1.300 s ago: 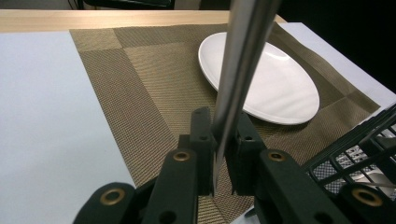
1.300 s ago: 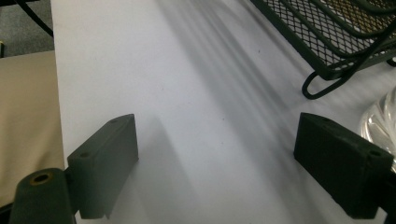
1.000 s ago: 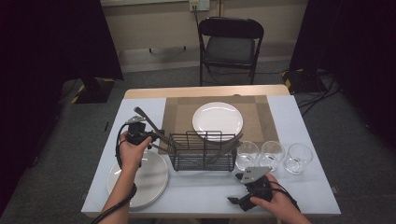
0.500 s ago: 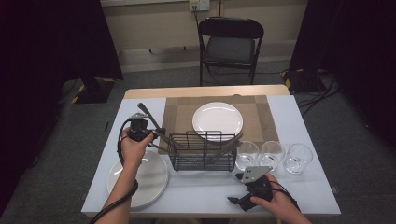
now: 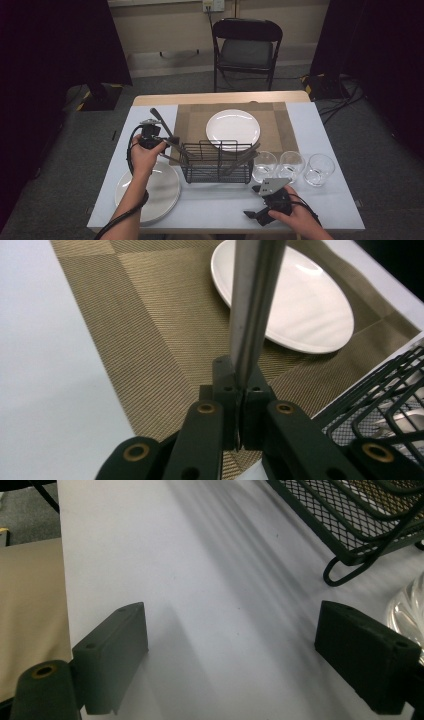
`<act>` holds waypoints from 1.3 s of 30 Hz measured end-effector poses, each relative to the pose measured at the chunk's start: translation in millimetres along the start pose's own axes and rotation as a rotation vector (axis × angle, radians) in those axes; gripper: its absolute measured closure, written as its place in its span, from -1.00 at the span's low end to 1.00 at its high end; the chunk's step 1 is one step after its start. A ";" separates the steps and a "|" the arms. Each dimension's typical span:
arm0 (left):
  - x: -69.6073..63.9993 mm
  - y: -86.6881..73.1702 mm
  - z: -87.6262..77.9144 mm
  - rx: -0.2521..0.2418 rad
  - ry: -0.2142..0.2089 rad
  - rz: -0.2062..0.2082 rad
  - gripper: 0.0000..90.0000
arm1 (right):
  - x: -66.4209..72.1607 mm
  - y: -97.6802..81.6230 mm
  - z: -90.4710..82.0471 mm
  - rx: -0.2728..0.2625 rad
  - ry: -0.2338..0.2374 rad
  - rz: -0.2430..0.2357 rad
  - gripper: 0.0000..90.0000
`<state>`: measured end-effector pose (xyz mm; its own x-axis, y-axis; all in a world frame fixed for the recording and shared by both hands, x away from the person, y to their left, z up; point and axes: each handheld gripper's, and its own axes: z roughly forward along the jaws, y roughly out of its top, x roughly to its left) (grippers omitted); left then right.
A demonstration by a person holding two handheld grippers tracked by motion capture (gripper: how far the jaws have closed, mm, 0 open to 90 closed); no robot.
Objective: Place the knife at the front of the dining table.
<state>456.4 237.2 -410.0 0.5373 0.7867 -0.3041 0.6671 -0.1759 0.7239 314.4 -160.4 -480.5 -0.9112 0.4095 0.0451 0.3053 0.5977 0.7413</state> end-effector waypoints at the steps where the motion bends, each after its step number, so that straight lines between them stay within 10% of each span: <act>1: -0.1 0.7 -1.2 0.003 0.003 0.011 0.97 | 0.0 0.0 0.0 0.000 0.000 -0.001 -0.72; 13: -1.6 1.0 -0.2 0.065 -0.018 0.011 0.97 | 0.2 0.1 0.1 0.001 -0.001 -0.004 -0.72; 39: 5.0 6.7 20.5 -0.004 -0.029 -0.024 0.97 | 0.0 0.0 0.1 0.000 0.000 -0.002 -0.72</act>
<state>474.2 227.8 -419.3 0.5359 0.7731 -0.3392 0.6778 -0.1544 0.7189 314.4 -160.4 -480.5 -0.9117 0.4085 0.0436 0.3036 0.5985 0.7414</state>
